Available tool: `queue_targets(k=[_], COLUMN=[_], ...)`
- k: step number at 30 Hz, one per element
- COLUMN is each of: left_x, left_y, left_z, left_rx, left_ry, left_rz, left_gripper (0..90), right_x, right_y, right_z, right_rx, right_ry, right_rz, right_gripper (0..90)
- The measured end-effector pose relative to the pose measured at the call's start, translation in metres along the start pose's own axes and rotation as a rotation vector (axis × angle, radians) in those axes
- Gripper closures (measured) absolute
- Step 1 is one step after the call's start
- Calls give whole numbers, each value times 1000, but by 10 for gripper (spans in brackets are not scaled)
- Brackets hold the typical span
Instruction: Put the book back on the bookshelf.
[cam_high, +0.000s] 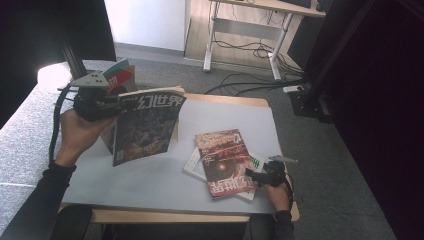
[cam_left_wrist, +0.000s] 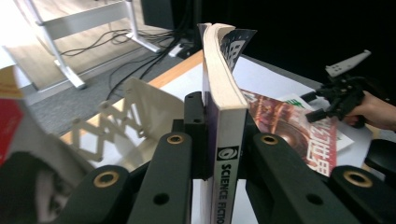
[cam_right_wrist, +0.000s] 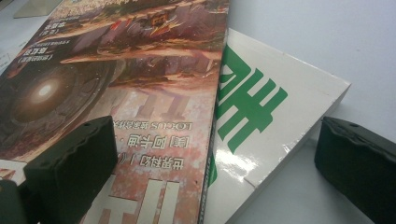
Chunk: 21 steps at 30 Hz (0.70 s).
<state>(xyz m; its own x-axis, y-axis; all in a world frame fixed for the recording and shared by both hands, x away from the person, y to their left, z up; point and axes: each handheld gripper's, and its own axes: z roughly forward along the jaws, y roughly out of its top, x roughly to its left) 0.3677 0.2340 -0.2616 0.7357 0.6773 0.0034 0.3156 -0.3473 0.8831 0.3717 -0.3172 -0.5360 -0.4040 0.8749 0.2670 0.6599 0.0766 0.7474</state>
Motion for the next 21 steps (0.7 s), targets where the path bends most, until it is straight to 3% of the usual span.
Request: queue_targets(k=[10, 21], left_x=[15, 32], left_y=[-3, -7], left_z=[-11, 0], left_rx=[4, 9], left_ry=[106, 184], left_rz=[-45, -102], left_gripper=[823, 823], right_x=[0, 0], right_y=[0, 0], right_z=[0, 0], right_rx=[-1, -3], right_ry=[1, 1], right_rz=[0, 0], right_gripper=[0, 0])
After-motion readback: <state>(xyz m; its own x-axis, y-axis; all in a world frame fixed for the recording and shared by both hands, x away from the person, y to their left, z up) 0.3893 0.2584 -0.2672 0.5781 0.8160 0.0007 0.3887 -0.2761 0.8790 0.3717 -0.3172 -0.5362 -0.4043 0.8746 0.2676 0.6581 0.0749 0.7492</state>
